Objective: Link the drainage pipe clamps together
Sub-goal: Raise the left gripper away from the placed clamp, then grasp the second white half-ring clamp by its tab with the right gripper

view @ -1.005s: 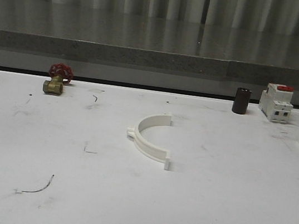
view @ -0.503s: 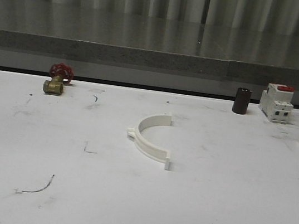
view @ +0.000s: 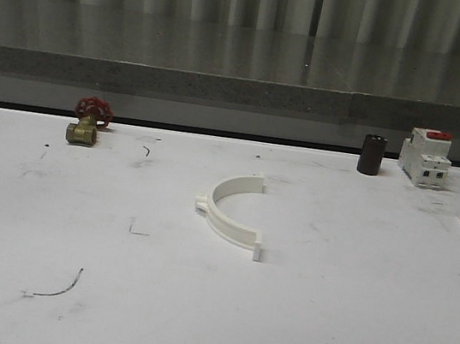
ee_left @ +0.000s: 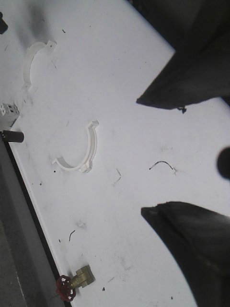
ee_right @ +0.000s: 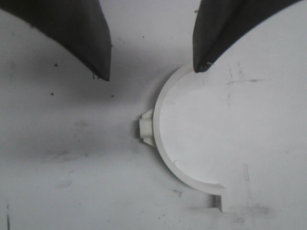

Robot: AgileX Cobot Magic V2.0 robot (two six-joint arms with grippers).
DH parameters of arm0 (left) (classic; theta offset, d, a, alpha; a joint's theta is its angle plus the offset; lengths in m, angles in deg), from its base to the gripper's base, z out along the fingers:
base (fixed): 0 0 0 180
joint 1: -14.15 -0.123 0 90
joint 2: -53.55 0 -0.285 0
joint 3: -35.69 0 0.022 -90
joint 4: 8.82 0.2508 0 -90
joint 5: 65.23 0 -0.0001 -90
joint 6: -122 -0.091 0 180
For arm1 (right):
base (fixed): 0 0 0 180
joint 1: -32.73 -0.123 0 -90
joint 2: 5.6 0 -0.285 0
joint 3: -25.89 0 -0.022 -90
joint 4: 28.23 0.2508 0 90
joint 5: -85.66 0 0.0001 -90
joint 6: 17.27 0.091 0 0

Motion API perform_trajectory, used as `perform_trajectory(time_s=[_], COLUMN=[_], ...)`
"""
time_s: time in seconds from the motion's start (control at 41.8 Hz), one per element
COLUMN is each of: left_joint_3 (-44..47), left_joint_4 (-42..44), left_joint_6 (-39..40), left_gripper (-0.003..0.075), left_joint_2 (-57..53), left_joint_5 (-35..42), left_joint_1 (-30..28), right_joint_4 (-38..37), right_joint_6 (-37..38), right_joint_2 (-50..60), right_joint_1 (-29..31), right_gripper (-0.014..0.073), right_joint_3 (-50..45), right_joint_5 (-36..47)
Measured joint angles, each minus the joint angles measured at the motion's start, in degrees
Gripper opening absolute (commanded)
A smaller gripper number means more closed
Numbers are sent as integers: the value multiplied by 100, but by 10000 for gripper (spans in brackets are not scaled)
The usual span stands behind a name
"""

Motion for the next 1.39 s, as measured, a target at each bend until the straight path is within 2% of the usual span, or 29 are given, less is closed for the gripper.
perform_trajectory(time_s=[0.287, 0.598, 0.646, 0.79, 0.862, 1.149, 1.388], left_joint_3=[0, 0, 0, 0, 0, 0, 0], left_joint_4=[0, 0, 0, 0, 0, 0, 0], left_joint_6=[0, 0, 0, 0, 0, 0, 0], left_gripper=[419, 419, 419, 419, 419, 419, 419], left_joint_2=[0, 0, 0, 0, 0, 0, 0], left_joint_5=[0, 0, 0, 0, 0, 0, 0], left_joint_1=[0, 0, 0, 0, 0, 0, 0], right_joint_4=[-47, -69, -69, -69, -83, -182, -152], right_joint_6=[-15, -15, -15, -32, -32, -32, -32], right_joint_2=[-1154, -1642, -1684, -1747, -1751, -1690, -966], right_joint_1=[-11, -166, -190, -190, -190, -281, -789], right_gripper=[420, 414, 394, 237, 196, 195, 195], right_joint_3=[387, 394, 394, 394, 399, 426, 426], right_joint_5=[511, 741, 762, 762, 762, 523, -305])
